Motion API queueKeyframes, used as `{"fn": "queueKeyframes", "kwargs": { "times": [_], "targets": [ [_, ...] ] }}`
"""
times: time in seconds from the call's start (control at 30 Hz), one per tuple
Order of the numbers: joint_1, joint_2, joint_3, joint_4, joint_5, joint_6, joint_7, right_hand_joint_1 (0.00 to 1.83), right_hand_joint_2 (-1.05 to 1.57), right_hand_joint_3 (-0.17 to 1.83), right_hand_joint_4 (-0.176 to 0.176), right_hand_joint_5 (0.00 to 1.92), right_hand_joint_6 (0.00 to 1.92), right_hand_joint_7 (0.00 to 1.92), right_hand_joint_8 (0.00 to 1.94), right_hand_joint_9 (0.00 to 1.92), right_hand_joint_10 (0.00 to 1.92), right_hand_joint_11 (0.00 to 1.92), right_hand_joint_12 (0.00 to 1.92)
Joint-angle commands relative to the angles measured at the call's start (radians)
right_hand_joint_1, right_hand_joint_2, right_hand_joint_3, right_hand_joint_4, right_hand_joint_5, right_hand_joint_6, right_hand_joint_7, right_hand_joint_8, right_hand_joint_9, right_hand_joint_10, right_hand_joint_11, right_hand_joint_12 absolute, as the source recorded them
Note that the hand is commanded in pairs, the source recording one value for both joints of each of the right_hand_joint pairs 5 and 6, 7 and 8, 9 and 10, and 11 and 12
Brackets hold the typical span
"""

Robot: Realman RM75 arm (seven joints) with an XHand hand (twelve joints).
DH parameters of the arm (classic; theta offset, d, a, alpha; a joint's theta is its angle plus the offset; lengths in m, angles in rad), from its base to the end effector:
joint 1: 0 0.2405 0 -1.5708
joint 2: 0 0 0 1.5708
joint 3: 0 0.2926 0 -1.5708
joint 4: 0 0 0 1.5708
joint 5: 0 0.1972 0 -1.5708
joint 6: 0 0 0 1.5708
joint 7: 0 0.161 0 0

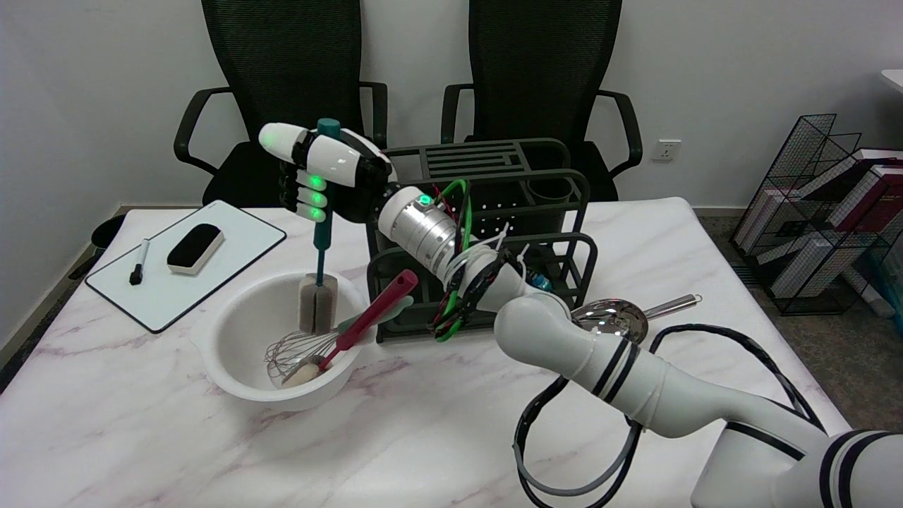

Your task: Place the blue sponge bottle brush into the mixing bowl.

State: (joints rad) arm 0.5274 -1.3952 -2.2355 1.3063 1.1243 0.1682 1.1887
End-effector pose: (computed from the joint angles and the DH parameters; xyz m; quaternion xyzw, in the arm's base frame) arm -0.2031 -0.4513 0.1142 0.5409 -0.6536 0.4724 0.2388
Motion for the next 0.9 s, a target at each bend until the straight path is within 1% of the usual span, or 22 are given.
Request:
{"fn": "queueKeyframes", "kwargs": {
  "times": [0.03,0.5,0.8,0.9],
  "targets": [
    [0.03,-0.035,-0.014,-0.078,0.002,-0.011,0.002,0.91,1.42,0.7,0.0,1.92,1.92,1.92,1.92,1.92,1.92,1.83,1.83],
    [0.033,-0.047,-0.023,-0.074,-0.001,-0.011,0.0,0.91,1.41,0.71,0.0,1.92,1.92,1.92,1.92,1.92,1.92,1.81,1.81],
    [0.031,-0.048,-0.025,-0.071,-0.002,-0.008,0.0,0.92,1.37,0.72,0.0,1.92,1.92,1.92,1.92,1.92,1.92,1.74,1.74],
    [0.03,-0.052,-0.025,-0.077,-0.004,-0.007,-0.001,0.92,1.35,0.73,0.0,1.92,1.92,1.92,1.92,1.92,1.92,1.68,1.68]
  ]
}}
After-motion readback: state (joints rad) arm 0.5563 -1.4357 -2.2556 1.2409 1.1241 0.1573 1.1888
